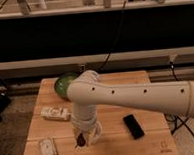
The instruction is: Place the pepper in the ceramic cup
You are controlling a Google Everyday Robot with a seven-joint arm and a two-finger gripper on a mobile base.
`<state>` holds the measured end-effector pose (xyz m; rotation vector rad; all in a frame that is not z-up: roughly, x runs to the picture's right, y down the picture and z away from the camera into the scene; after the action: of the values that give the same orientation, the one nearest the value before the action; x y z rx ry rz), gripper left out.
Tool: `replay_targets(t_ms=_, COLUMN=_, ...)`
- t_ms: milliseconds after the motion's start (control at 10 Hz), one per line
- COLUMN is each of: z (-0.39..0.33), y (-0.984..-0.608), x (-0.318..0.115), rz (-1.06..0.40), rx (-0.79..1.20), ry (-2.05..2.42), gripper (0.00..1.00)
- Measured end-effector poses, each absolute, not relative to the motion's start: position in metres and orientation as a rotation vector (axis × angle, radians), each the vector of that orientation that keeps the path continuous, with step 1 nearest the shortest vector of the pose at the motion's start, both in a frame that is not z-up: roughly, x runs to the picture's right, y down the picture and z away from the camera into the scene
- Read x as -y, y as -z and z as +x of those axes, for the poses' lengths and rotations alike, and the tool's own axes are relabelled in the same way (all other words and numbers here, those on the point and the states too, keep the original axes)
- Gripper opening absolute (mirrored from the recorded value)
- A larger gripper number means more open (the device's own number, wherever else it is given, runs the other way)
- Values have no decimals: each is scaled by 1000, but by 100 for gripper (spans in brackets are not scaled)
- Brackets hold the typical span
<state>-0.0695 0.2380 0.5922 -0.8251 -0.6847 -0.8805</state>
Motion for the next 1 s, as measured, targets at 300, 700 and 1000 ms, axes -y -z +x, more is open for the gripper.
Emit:
replay_targets(t_ms=300, z=-69, y=-604, x=-241, rz=-838, rx=724, ry=855, gripper=4)
replay_targets(t_ms=700, z=-66, y=-618, x=-234, rz=-816, rx=730, ry=844, gripper=44)
replay_targets(t_ms=1000, z=-59, y=-626, x=-229, rz=-800, rx=732, ry=830, gripper=74)
